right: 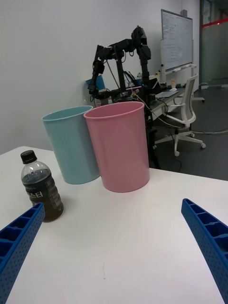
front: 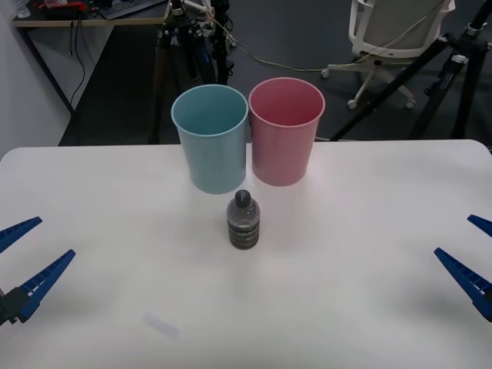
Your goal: Grasp the object on the table and drop it into the matching bin: aluminum can to the light blue bin, PET bottle to the pink bin.
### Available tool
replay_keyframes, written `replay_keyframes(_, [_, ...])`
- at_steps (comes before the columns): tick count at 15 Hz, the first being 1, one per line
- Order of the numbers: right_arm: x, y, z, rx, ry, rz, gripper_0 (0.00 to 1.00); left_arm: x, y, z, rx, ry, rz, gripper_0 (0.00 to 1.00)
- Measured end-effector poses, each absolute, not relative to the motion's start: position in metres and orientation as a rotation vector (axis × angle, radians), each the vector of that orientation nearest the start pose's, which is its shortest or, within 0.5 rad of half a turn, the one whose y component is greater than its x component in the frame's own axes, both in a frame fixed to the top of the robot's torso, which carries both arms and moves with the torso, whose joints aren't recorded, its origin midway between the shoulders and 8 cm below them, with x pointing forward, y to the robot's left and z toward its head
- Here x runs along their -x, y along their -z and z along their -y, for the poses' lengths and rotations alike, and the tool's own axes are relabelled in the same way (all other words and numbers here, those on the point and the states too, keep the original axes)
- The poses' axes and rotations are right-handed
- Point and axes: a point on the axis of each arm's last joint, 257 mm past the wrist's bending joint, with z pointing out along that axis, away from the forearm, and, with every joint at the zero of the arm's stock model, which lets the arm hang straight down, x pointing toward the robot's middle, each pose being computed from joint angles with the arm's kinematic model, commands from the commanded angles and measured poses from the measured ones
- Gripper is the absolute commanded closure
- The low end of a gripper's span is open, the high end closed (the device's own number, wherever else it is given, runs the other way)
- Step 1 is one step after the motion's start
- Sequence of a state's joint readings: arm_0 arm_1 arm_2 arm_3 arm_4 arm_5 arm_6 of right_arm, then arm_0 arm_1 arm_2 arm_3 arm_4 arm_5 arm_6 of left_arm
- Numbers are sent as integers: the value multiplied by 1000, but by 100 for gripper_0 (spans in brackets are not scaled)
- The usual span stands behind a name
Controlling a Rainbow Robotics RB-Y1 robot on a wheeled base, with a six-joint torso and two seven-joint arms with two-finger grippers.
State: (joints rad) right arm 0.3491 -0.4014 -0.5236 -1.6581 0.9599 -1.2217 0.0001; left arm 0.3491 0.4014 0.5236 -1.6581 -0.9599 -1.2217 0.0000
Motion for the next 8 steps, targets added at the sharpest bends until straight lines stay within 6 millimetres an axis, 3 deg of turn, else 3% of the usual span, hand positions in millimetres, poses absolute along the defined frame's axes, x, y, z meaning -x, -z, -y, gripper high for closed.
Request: replay_keyframes(8, [-339, 176, 335, 521, -579, -1485, 0, -342, 169, -330, -465, 567, -1441, 0])
